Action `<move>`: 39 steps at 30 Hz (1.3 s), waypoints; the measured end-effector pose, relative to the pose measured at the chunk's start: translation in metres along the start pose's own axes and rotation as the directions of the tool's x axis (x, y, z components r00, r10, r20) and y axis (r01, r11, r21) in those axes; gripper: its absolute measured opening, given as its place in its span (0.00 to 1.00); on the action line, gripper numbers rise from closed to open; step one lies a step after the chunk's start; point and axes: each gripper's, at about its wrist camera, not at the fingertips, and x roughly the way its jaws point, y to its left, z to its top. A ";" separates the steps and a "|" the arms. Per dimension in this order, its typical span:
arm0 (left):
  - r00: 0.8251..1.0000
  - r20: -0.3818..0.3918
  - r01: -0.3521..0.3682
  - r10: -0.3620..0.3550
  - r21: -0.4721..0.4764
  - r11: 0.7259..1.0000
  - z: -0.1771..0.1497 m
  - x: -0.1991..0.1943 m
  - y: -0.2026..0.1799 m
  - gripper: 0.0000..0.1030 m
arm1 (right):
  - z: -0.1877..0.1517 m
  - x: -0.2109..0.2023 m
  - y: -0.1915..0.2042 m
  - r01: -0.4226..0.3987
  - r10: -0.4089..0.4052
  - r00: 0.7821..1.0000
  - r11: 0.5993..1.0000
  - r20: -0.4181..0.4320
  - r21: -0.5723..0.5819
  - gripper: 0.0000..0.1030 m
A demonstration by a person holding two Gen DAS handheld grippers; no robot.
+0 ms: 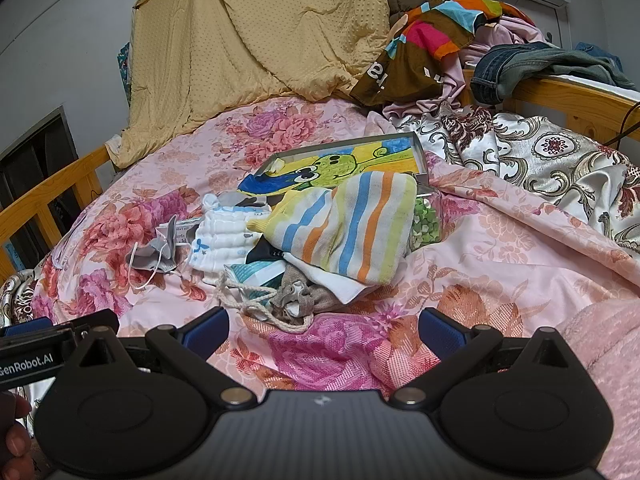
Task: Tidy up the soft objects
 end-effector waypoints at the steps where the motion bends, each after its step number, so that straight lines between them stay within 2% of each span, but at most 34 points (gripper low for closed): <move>1: 1.000 0.000 0.000 0.000 0.000 1.000 0.000 0.000 0.000 0.99 | 0.000 0.000 0.000 0.000 0.000 1.000 1.000 0.000 0.000 1.00; 22: 1.000 0.012 -0.003 0.003 -0.027 1.000 -0.001 0.006 0.008 0.99 | 0.000 0.000 -0.001 0.001 -0.001 1.000 1.000 -0.006 0.021 1.00; 30: 0.997 0.050 0.060 -0.059 -0.011 0.998 0.005 0.020 0.001 0.99 | 0.012 0.013 -0.010 -0.019 0.021 0.999 0.998 -0.036 0.061 1.00; 39: 0.985 0.038 0.167 -0.171 0.100 0.981 0.008 0.050 -0.017 0.99 | 0.040 0.045 -0.023 -0.030 0.030 0.998 0.999 -0.052 0.011 1.00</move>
